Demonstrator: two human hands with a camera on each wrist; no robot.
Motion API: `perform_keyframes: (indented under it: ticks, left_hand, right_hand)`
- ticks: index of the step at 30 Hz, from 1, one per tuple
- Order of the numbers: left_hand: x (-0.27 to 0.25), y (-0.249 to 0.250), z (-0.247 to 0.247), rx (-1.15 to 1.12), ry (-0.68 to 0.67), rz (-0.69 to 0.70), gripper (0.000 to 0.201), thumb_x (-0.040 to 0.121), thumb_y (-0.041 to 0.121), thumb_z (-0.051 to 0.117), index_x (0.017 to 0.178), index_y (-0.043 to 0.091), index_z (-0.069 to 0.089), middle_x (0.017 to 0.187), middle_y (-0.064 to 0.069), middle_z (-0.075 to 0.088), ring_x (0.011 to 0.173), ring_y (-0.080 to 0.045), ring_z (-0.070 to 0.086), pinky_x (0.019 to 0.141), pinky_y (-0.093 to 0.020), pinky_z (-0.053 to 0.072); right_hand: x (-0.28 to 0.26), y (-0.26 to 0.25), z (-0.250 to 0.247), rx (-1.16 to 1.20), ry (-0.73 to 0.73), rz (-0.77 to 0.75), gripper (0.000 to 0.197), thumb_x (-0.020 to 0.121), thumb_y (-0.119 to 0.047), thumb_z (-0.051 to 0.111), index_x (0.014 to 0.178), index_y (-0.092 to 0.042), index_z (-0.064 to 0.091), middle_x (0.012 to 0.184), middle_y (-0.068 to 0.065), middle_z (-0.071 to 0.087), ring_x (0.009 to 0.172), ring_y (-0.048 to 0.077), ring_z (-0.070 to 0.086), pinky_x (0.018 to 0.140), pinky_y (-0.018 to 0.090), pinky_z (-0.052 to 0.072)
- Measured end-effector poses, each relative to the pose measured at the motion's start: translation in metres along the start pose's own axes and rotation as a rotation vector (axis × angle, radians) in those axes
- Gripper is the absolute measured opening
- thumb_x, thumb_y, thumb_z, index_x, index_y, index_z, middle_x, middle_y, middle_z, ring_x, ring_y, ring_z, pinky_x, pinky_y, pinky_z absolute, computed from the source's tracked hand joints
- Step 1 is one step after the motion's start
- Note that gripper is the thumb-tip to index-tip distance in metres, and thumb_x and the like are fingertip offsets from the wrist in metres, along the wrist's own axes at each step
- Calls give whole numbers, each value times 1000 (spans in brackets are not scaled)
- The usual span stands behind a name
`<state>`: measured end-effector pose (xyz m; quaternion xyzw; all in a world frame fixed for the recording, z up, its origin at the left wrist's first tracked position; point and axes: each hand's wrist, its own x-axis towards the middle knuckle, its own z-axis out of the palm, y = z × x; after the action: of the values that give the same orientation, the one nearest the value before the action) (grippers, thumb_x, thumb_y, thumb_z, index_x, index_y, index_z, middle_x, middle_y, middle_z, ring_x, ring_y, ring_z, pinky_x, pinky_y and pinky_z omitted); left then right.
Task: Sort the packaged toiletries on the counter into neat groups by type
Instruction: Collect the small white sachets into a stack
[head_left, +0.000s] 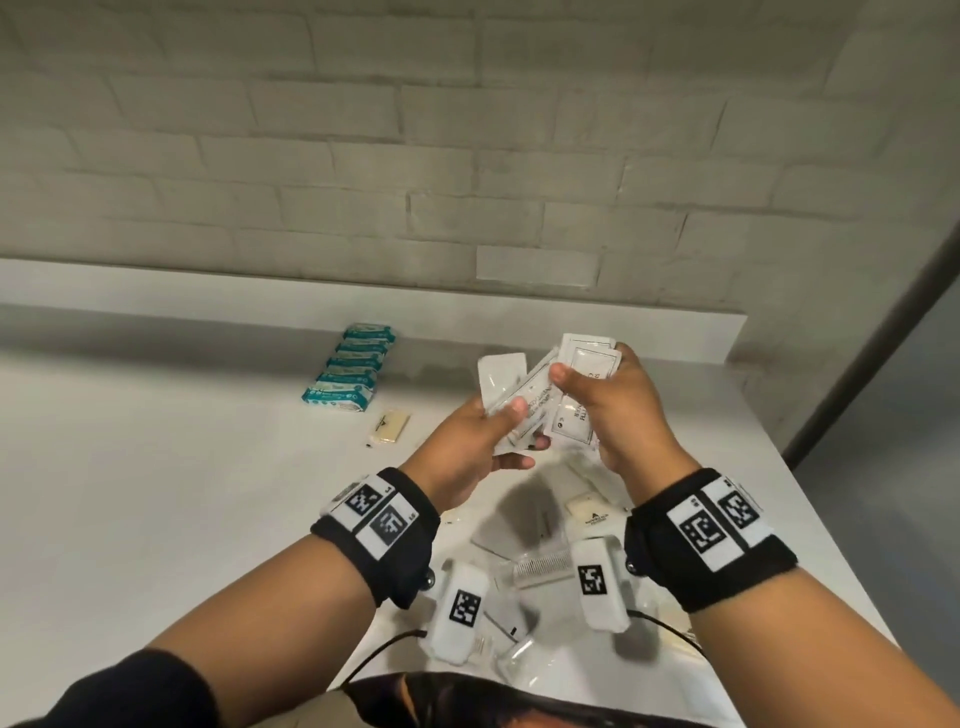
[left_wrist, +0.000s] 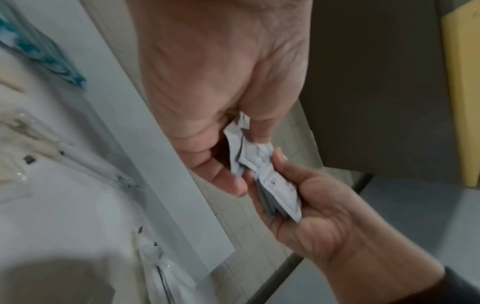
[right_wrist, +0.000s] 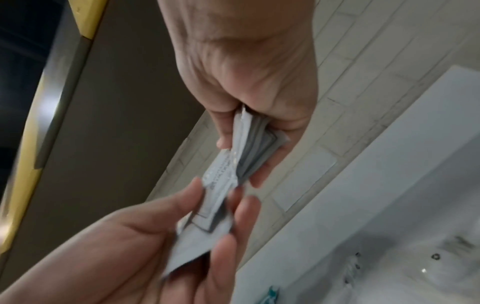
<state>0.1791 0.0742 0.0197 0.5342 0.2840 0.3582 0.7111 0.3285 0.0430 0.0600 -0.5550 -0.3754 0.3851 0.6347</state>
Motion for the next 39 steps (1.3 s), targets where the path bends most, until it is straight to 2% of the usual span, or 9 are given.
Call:
perform_keyframes:
  ticks: [5, 10, 12, 17, 21, 26, 29, 33, 39]
  left_hand:
    - [2, 4, -19, -56, 172, -137, 64, 93, 65, 27, 108, 14, 62, 65, 5, 41, 55, -9, 32, 51, -22, 22]
    - [4, -3, -25, 237, 196, -61, 11, 99, 21, 50, 93, 16, 58, 79, 5, 60, 67, -11, 50, 58, -23, 38]
    - [4, -6, -24, 207, 197, -53, 10, 98, 11, 51, 95, 17, 58, 87, 0, 65, 69, -12, 59, 60, -26, 46]
    - [1, -7, -23, 159, 196, -70, 18, 96, 8, 51, 106, 20, 60, 91, -4, 69, 73, -17, 65, 66, -32, 55]
    - [0, -3, -26, 428, 175, -50, 11, 88, 14, 67, 97, 20, 69, 82, 3, 72, 68, -9, 64, 54, -19, 48]
    - [6, 7, -16, 386, 80, 16, 3, 83, 13, 73, 81, 14, 71, 81, 1, 75, 82, -14, 69, 86, -31, 51]
    - [6, 17, -12, 130, 29, -49, 30, 87, 39, 65, 99, 12, 73, 100, -10, 73, 98, -27, 67, 93, -43, 49]
    - [1, 18, -16, -105, -169, -45, 48, 67, 45, 81, 106, 20, 70, 97, -4, 68, 86, -17, 62, 73, -27, 47]
    - [0, 0, -2, 60, -143, 68, 50, 81, -1, 63, 129, 11, 55, 117, -7, 69, 110, -23, 64, 93, -33, 51]
  right_hand:
    - [13, 1, -21, 30, 25, 76, 35, 80, 6, 70, 96, -18, 49, 96, 10, 65, 96, 39, 67, 79, 60, 54]
    - [15, 7, -32, -19, -4, 78, 37, 77, 9, 70, 110, -3, 57, 96, 16, 68, 83, 31, 67, 84, 50, 55]
    - [14, 9, -35, -17, -20, 84, 35, 76, 9, 70, 109, 1, 61, 93, 16, 69, 79, 29, 67, 79, 44, 55]
    - [13, 7, -40, -31, -45, 82, 32, 76, 8, 70, 106, 0, 65, 96, 15, 71, 75, 25, 69, 73, 37, 57]
    - [10, -6, -40, -129, -184, 44, 26, 74, 8, 72, 94, -8, 68, 88, 9, 73, 75, 20, 71, 72, 31, 59]
    - [7, -13, -22, -288, -402, 22, 32, 73, 11, 72, 99, -6, 65, 89, 9, 72, 74, 16, 69, 71, 24, 58]
    - [6, -10, -12, -360, -458, 28, 29, 76, 10, 72, 91, -13, 62, 81, 0, 70, 63, 3, 67, 59, 13, 51]
    - [4, 0, -9, -190, -362, 57, 24, 80, 6, 68, 97, -9, 62, 91, 9, 72, 82, 22, 69, 78, 33, 57]
    - [-3, 13, 5, -81, -190, 117, 34, 87, -13, 67, 118, -3, 58, 110, 17, 70, 102, 34, 67, 92, 53, 52]
